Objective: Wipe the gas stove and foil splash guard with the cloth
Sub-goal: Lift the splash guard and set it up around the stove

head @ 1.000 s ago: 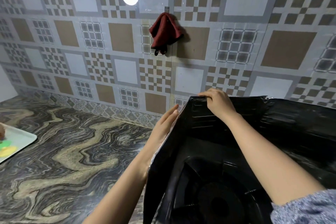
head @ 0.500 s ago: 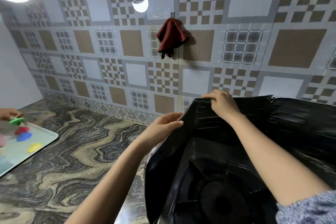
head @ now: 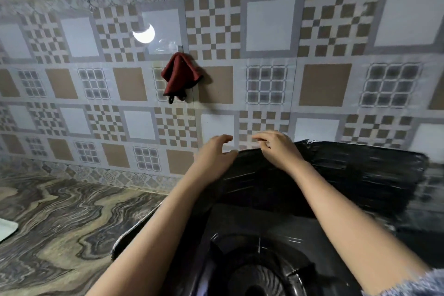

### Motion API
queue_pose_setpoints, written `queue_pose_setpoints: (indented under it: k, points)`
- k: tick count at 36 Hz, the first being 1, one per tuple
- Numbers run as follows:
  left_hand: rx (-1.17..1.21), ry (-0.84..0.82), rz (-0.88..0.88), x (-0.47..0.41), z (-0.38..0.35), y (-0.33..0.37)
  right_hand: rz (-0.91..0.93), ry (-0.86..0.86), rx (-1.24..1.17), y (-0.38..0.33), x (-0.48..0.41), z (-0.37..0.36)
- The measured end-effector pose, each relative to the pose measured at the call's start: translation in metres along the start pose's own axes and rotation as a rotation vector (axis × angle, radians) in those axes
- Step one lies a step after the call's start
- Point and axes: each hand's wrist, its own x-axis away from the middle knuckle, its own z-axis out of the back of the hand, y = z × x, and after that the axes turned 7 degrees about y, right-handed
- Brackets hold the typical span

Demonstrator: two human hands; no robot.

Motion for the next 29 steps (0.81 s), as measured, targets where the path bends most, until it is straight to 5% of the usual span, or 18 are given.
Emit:
queue_pose_setpoints:
  k: [19,29]
  points:
    - [-0.165,-0.095,-0.240,-0.099,-0.160,0.052,-0.224,0.066,0.248,0.181,0.045,0.098]
    - [-0.304,-0.160,-0.274,-0.112,-0.184,0.050,-0.127,0.237,0.264,0.213,0.049,0.083]
